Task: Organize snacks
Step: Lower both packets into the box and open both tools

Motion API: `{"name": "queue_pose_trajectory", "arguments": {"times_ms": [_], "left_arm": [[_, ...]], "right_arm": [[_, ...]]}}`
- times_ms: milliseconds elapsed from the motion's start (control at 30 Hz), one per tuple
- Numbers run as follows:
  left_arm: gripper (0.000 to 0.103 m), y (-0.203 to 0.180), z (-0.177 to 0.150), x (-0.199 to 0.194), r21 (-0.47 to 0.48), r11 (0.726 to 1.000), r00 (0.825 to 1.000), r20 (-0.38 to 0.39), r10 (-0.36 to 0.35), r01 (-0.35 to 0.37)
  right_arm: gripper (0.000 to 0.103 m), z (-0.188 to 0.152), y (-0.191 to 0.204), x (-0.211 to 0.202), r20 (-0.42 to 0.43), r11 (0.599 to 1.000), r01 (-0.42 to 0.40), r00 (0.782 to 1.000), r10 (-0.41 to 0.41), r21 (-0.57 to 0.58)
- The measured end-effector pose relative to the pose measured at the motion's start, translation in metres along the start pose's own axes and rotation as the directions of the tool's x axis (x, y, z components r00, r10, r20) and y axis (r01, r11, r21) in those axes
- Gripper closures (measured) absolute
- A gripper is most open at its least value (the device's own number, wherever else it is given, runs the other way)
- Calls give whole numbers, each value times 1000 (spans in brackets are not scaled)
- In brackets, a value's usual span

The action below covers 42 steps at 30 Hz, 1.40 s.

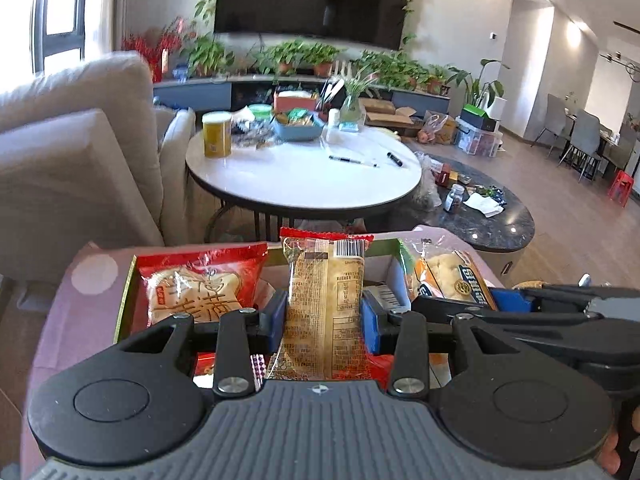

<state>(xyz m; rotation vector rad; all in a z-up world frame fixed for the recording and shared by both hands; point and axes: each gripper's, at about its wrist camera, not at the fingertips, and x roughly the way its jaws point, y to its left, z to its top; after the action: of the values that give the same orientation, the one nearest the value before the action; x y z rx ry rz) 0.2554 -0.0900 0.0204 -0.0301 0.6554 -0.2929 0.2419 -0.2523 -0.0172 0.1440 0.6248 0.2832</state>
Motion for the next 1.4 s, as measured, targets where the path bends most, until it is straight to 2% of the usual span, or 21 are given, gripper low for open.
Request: {"name": "queue_pose_trajectory", "arguments": {"times_ms": [200, 267, 333, 400, 533, 633, 933, 1067, 1200, 1367, 1400], "left_arm": [[68, 7, -2, 24, -21, 1000, 1000, -16, 2, -2], [65, 9, -4, 28, -32, 999, 1000, -15, 11, -11], [52, 12, -5, 28, -50, 999, 1000, -13, 7, -7], [44, 15, -6, 26, -62, 998, 1000, -10, -2, 1], [37, 14, -10, 16, -43, 999, 1000, 9, 5, -4], [31, 13, -14, 6, -35, 999, 1000, 30, 8, -7], [20, 11, -29, -28, -19, 1000, 996, 82, 19, -17], [19, 9, -37, -51, -8, 999, 991, 126, 36, -35], [12, 7, -49, -74, -6, 999, 986, 163, 47, -47], [10, 2, -64, -102, 3, 996, 977, 195, 82, -84], [4, 1, -67, -107, 3, 995, 976, 197, 93, -95]], "right_arm": [[30, 3, -8, 22, -5, 999, -24, 1000, 24, 37], [30, 3, -11, 27, -6, 998, -31, 999, 32, 54], [29, 1, -15, 29, 4, 996, -39, 999, 39, 80], [29, 1, -19, 29, 14, 993, -43, 999, 42, 108], [29, -3, -20, 24, 16, 989, -51, 999, 49, 137], [29, -7, -15, 17, 30, 990, -42, 999, 39, 132], [29, -15, 3, -13, 67, 995, -45, 997, 40, 88], [29, -20, 10, -31, 91, 996, -44, 995, 38, 71], [29, -28, 16, -50, 107, 996, -47, 993, 39, 69], [29, -42, 25, -72, 125, 998, -18, 992, 10, 62], [29, -45, 26, -75, 127, 998, -15, 992, 7, 64]]}}
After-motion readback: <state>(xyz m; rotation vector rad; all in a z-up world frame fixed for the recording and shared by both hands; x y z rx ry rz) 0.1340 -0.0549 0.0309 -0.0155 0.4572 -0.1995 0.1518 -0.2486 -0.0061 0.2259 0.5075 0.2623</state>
